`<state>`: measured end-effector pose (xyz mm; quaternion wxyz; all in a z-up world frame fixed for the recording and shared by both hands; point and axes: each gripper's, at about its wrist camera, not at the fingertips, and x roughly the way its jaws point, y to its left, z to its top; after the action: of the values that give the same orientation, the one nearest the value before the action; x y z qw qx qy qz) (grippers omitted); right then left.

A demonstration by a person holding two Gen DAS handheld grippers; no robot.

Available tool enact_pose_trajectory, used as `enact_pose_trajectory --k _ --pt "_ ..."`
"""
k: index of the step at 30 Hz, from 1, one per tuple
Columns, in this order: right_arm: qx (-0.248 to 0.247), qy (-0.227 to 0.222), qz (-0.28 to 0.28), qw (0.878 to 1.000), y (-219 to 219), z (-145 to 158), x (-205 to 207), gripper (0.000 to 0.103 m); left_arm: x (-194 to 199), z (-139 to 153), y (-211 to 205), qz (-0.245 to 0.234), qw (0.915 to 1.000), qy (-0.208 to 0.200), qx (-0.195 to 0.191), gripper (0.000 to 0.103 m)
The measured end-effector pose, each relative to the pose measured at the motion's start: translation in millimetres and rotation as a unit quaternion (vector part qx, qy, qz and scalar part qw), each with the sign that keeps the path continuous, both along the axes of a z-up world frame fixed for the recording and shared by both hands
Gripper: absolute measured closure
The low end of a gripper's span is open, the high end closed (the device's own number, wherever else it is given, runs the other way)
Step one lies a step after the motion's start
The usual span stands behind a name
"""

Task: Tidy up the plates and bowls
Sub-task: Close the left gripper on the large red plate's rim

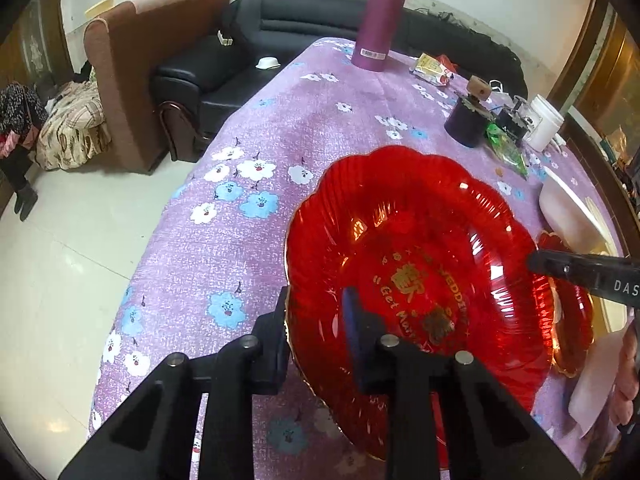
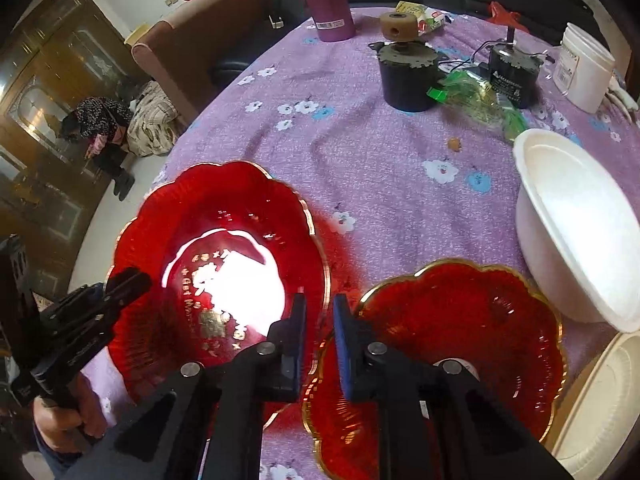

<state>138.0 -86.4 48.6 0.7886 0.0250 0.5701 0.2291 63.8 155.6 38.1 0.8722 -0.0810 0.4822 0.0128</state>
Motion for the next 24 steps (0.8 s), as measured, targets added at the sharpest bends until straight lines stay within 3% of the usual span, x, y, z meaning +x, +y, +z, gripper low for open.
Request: enact_pose_trajectory --k 24 --pt "0.026 0.01 0.015 0.999 6.5 1.6 -43.4 0.088 -55.5 7.4 5.3 0.018 0.9997 -0.01 0.008 0.08"
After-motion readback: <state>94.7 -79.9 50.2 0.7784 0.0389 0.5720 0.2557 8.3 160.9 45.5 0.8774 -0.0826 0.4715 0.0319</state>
